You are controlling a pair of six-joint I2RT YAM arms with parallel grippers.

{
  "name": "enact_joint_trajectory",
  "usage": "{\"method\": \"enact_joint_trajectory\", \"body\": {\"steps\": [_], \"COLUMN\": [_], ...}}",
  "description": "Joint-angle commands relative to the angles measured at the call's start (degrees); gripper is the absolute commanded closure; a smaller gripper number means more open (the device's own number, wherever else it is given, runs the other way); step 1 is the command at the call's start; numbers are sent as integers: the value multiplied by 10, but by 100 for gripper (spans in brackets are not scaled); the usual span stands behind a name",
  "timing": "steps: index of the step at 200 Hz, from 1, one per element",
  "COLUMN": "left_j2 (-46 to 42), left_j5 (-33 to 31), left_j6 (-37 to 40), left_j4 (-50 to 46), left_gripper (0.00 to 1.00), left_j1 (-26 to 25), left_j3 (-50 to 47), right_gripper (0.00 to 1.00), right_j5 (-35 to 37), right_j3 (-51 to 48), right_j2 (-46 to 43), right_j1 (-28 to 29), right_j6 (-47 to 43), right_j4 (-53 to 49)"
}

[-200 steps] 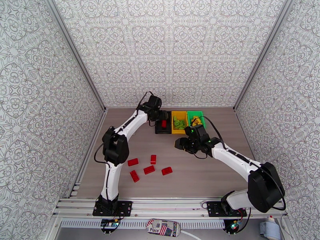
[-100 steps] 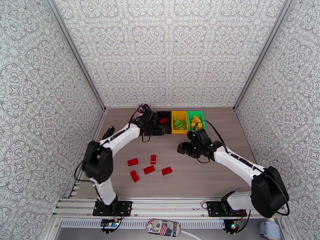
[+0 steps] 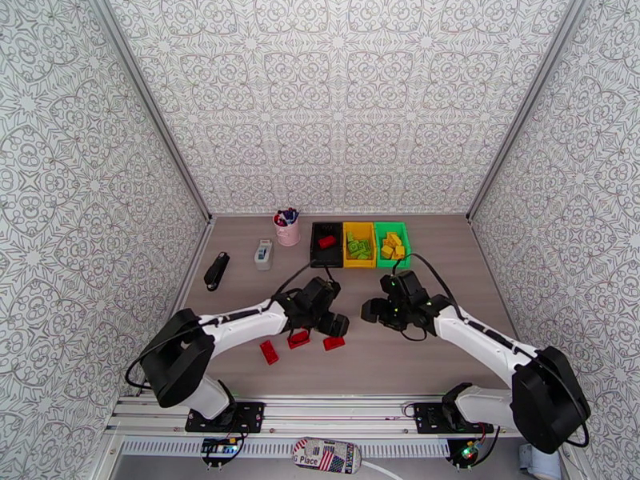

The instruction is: Sort the legos into containers by color

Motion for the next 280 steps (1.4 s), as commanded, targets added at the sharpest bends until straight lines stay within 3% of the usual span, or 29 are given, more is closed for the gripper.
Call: {"method": "enact_joint_trajectory", "body": {"steps": [1,55,92,132,148,174,237,280], "left_j2": [20,31,28,48,53,54,49,21], "left_j5": [19,20,-63,-140,-158,-170,-186,-176], "left_j6": [-14,-43,-66,-86,-90,-97,-115,-115], "left_j4": [50,65,15,-51,-70,-81,-98,-92], "left_gripper": [13,16,23,39,41,41,62,67], "left_j1": [-13,-55,-92,-122,-132,-143,-147,-133], "left_j3": [-13,-42,-45,-19,-13,-13,-14,-11], "right_gripper": [29,29,30,30,30,30,30,32], "right_j5": [16,26,27,22,23,24,16,-9], "right_j3": [-13,-24,-23,-21,-21,-22,-23,-22], "right_j2": [-21,-34,-27,-13,-12,-11,-4,4], "right_j1": [5,5,5,6,5,6,5,6], "right_j6": [8,13,15,17,17,18,20,26], "right_j4": [-18,-26,-25,-15,-15,-15,-1,27]}}
